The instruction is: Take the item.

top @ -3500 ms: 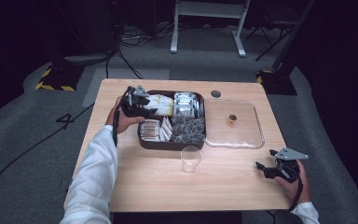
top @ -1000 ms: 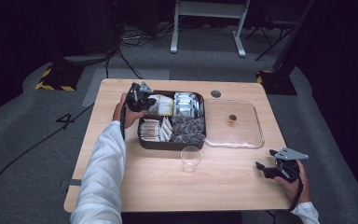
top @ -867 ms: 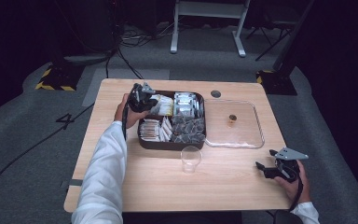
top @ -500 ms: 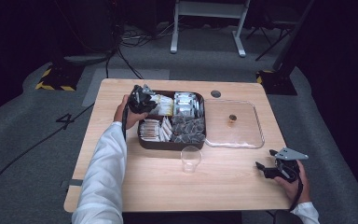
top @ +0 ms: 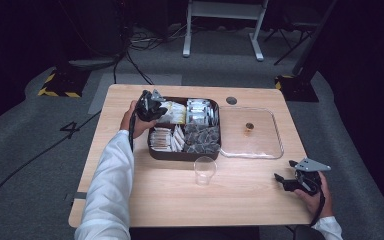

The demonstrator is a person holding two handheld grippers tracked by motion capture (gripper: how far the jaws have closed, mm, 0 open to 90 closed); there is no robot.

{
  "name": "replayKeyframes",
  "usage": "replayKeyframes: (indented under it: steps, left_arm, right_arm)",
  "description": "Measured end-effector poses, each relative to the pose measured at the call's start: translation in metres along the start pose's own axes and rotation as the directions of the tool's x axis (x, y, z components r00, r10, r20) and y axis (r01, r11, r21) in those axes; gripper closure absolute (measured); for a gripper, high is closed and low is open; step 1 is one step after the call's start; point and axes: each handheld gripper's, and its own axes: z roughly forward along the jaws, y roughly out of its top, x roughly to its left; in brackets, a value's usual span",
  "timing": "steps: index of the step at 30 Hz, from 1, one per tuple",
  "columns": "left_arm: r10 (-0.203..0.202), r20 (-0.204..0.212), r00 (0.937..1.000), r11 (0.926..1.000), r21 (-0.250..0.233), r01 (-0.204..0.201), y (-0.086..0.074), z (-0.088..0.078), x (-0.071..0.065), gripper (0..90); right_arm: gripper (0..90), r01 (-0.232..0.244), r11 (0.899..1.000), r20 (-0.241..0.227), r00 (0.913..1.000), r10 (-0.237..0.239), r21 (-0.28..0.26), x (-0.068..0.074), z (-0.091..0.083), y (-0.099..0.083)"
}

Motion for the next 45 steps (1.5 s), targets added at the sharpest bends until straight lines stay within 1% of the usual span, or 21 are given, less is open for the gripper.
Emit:
replayKeyframes:
  steps: [5, 6, 9, 10, 11, 13, 15, 16, 17, 19, 20, 21, 22, 24, 26, 29, 32, 35, 37, 41, 45]
  left_arm:
    - [-0.015, 0.032, 0.9994, 0.9995, -0.029, 0.016, -0.007, -0.001, 0.0, 87.9]
    - [-0.017, 0.041, 0.999, 0.9994, -0.03, 0.018, -0.008, 0.0, -0.001, 71.1]
    - [-0.011, 0.057, 0.9983, 0.9996, -0.026, 0.012, -0.008, 0.003, -0.002, 64.7]
    - [-0.01, 0.052, 0.9986, 0.9997, -0.021, 0.011, -0.007, 0.005, -0.004, 62.0]
    - [0.008, 0.04, 0.9992, 1.0, -0.005, -0.008, -0.005, 0.007, -0.004, 61.6]
    - [0.019, 0.029, 0.9994, 0.9998, 0.009, -0.02, -0.002, 0.013, -0.006, 59.6]
    - [0.024, 0.021, 0.9995, 0.9996, 0.015, -0.024, 0.0, 0.016, -0.008, 62.5]
    - [0.031, 0.014, 0.9994, 0.9994, 0.012, -0.032, 0.0, 0.018, -0.009, 68.7]
    - [0.04, 0.003, 0.9992, 0.9989, 0.023, -0.04, 0.001, 0.021, -0.01, 71.4]
    - [0.062, 0.008, 0.998, 0.9975, 0.034, -0.062, 0.002, 0.022, -0.01, 80.9]
    - [0.067, -0.002, 0.9978, 0.997, 0.04, -0.067, 0.002, 0.023, -0.011, 85.2]
    - [0.069, -0.01, 0.9976, 0.9969, 0.038, -0.069, 0.003, 0.023, -0.011, 87.4]
    - [0.064, -0.008, 0.998, 0.9978, 0.019, -0.063, 0.003, 0.022, -0.011, 88.7]
    - [0.046, -0.01, 0.9989, 0.9989, -0.012, -0.046, 0.004, 0.017, -0.009, 89.3]
    - [0.042, -0.017, 0.9989, 0.9987, -0.026, -0.043, 0.005, 0.012, -0.008, 89.5]
    - [0.032, -0.006, 0.9995, 0.9978, -0.058, -0.032, 0.008, 0.001, -0.006, 88.9]
    - [0.045, -0.02, 0.9988, 0.9968, -0.065, -0.046, 0.01, -0.005, -0.006, 89.2]
    - [0.051, -0.018, 0.9985, 0.996, -0.073, -0.052, 0.012, -0.011, -0.008, 89.6]
    - [0.046, -0.009, 0.9989, 0.9944, -0.095, -0.046, 0.013, -0.016, -0.009, 89.7]
    - [0.052, -0.005, 0.9986, 0.9921, -0.114, -0.052, 0.016, -0.023, -0.011, 89.8]
    - [0.057, -0.001, 0.9984, 0.9861, -0.156, -0.056, 0.023, -0.039, -0.014, 89.7]
  right_arm:
    - [17.5, -0.002, 1.0, 0.0, 1.0, 0.002, 0.001, 0.0, 0.0, 0.0]
    - [17.5, 0.0, 1.0, 0.0, 1.0, 0.0, 0.0, 0.0, 0.0, 0.0]
    - [17.5, -0.001, 1.0, 0.0, 1.0, 0.001, 0.001, 0.0, 0.0, 0.0]
    - [17.5, 0.0, 1.0, 0.0, 1.0, 0.0, 0.0, 0.0, 0.0, 0.0]
    - [17.5, 0.0, 1.0, 0.001, 1.0, 0.0, -0.001, 0.0, 0.0, 0.0]
    - [17.5, 0.001, 1.0, 0.001, 1.0, -0.001, 0.0, 0.0, 0.0, 0.0]
    - [17.5, 0.001, 1.0, 0.001, 1.0, -0.001, 0.0, 0.0, 0.0, 0.0]
    - [17.5, 0.0, 1.0, 0.001, 1.0, 0.0, 0.0, 0.0, 0.0, 0.0]
    - [17.5, 0.001, 1.0, 0.001, 1.0, -0.001, -0.001, 0.0, 0.0, 0.0]
    - [17.5, 0.001, 1.0, 0.002, 1.0, -0.001, -0.001, 0.0, 0.0, 0.0]
    - [17.5, 0.003, 1.0, 0.002, 1.0, -0.003, -0.002, 0.001, 0.0, 0.0]
    - [17.5, 0.002, 1.0, 0.002, 1.0, -0.002, -0.001, 0.001, 0.0, 0.0]
    - [17.5, 0.002, 1.0, 0.002, 1.0, -0.002, -0.001, 0.001, 0.0, 0.0]
    - [17.5, 0.003, 1.0, 0.003, 1.0, -0.003, -0.002, 0.001, 0.0, 0.0]
    - [17.5, 0.003, 1.0, 0.003, 1.0, -0.003, -0.002, 0.001, 0.0, 0.0]
    - [17.5, 0.003, 1.0, 0.002, 1.0, -0.003, -0.001, 0.001, 0.0, 0.0]
    - [17.5, 0.001, 1.0, 0.002, 1.0, -0.001, -0.001, 0.0, 0.0, 0.0]
    - [17.5, 0.0, 1.0, 0.001, 1.0, 0.0, -0.001, 0.0, 0.0, 0.0]
    - [17.5, 0.001, 1.0, 0.001, 1.0, -0.001, 0.0, 0.0, 0.0, 0.0]
    - [17.5, 0.0, 1.0, 0.0, 1.0, 0.0, 0.0, 0.0, 0.0, 0.0]
    - [17.5, 0.0, 1.0, 0.0, 1.0, 0.0, 0.0, 0.0, 0.0, 0.0]
